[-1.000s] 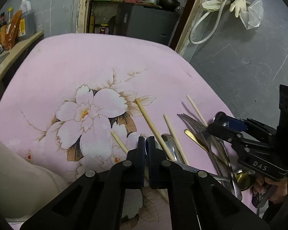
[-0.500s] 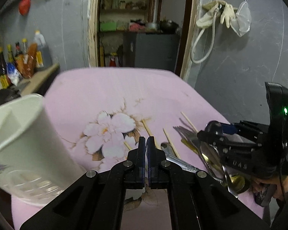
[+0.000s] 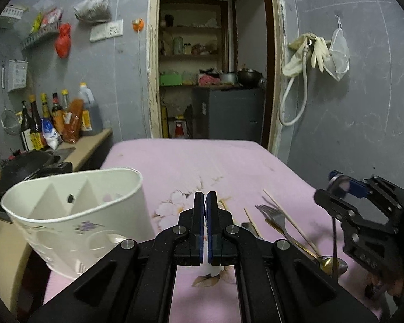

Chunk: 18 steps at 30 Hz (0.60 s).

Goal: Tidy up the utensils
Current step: 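Grasp the large metal spoon with the right gripper and lift it, then carry the spoon with the right gripper and drop it into the white caddy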

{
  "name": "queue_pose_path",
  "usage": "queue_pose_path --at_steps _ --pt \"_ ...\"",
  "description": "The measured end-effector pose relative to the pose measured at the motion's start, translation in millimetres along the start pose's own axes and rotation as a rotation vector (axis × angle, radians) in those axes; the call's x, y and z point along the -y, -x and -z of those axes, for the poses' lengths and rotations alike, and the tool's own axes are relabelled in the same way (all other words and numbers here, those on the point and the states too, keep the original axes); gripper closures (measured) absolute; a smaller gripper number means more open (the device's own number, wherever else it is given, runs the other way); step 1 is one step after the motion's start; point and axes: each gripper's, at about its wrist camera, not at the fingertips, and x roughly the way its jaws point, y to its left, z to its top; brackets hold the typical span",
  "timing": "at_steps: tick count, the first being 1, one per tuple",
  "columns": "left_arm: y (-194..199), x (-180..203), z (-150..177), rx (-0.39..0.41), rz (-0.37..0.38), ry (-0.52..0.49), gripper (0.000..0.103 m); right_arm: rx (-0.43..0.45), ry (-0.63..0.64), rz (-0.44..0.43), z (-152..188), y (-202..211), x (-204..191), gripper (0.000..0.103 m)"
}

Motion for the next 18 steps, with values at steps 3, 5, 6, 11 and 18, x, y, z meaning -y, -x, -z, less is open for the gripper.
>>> queue_pose_path --at_steps 3,5,6,11,18 --pt "7.4 -1.0 -1.2 0.022 -0.015 0.003 0.103 0.049 0.069 0.027 0.1 9.2 -14.7 0.068" --pt "11.4 -1.9 -1.9 0.031 -0.023 0.006 0.103 0.072 0.108 0.041 -0.5 12.7 -21.5 0.068" --pt "14.4 -3.7 -0.9 0.035 -0.027 0.007 0.103 0.081 0.122 0.047 -0.6 13.6 -24.5 0.068" --pt "24.3 -10.9 -7.1 0.060 -0.045 0.014 0.103 0.111 0.119 0.043 -8.3 17.0 -27.6 0.070" --pt "38.5 -30.8 -19.4 0.095 -0.078 0.048 0.103 0.063 0.084 -0.027 -18.0 -0.8 -23.9 0.098"
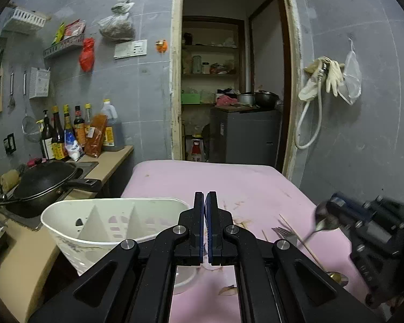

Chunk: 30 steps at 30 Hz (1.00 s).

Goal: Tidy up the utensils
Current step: 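Carry the spoon with the right gripper and drop it into the white caddy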

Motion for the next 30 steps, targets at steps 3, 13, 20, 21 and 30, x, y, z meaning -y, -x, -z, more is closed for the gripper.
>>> queue_pose_path --at_steps 3,13,20,21,30 --pt "2.1 -6.7 2.6 -0.005 -0.017 0.006 0.103 -0.035 -0.029 -0.032 10.4 -7.1 -1.7 0.100" --pt "2.8 -21.7 -0.4 -0.021 -0.016 0.056 0.103 -0.079 -0.073 -0.052 5.3 -10.0 7.1 0.098" --pt "-5.3 -15.2 8.3 -0.070 0.010 0.040 0.103 -0.230 -0.245 -0.029 34.6 -21.8 48.9 0.049" --pt "-6.8 -12.8 9.3 -0.073 0.014 0.037 0.103 -0.240 -0.272 -0.025 36.6 -21.9 55.3 0.049" --pt "-14.8 -6.0 12.4 -0.084 0.031 0.035 0.103 -0.467 -0.540 -0.106 75.2 -60.3 101.3 0.081"
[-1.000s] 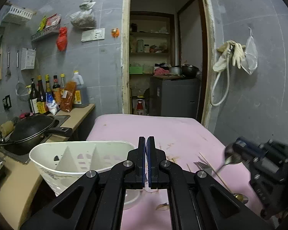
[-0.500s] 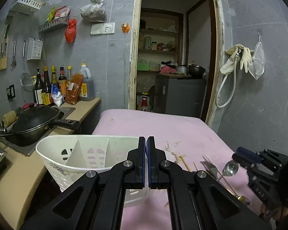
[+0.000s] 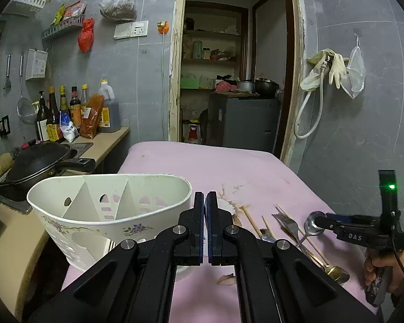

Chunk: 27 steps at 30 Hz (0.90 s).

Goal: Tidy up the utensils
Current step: 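Carry the spoon with the right gripper and drop it into the white caddy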

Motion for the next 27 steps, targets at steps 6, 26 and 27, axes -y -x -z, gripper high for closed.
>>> queue_pose_path --at_steps 6,26,27 --pt "0.5 -2.3 0.1 0.002 -0.008 0.011 0.103 0.020 -0.006 -0.077 -1.9 5.5 -2.4 0.099" --pt "66.1 -74.7 -61.8 0.201 -0.197 0.050 0.103 0.541 0.524 -0.008 -50.1 81.0 -158.0 0.101" --pt "70.6 -81.9 -67.5 0.218 -0.224 0.046 0.103 0.550 0.531 -0.021 -51.6 82.4 -163.8 0.101"
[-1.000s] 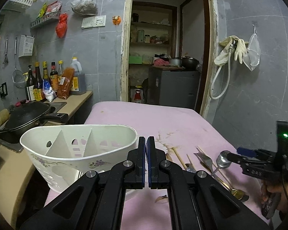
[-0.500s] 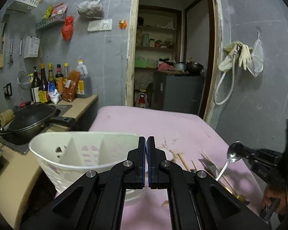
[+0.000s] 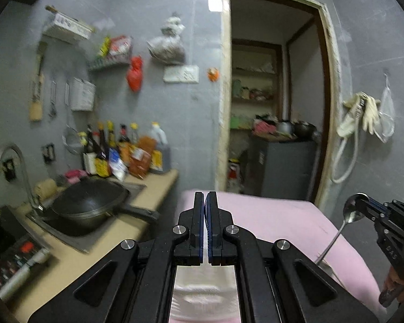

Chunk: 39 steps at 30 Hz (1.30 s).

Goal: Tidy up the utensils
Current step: 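Carry the spoon with the right gripper and drop it into the white caddy, then open the right gripper over the caddy and withdraw it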

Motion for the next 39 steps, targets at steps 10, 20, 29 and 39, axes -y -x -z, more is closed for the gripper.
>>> queue_pose_path --at_steps 10,20,29,39 --pt "-5.4 -53.0 -15.1 0.063 -0.200 -0.048 0.102 0.117 0.081 -0.065 -48.7 -26.8 -48.4 0.101" --pt "-35.1 -66.2 13.8 0.026 -0.245 -0.097 0.102 0.143 0.262 0.026 -52.7 -49.6 -89.8 0.101" --pt "-60.3 -56.4 47.2 -0.039 -0.221 -0.134 0.102 0.039 0.253 -0.036 -20.5 -75.9 -102.0 0.101" --pt "-67.8 -52.2 62.5 -0.144 -0.053 -0.053 0.100 -0.078 0.125 -0.194 0.2 -85.2 -96.9 0.097"
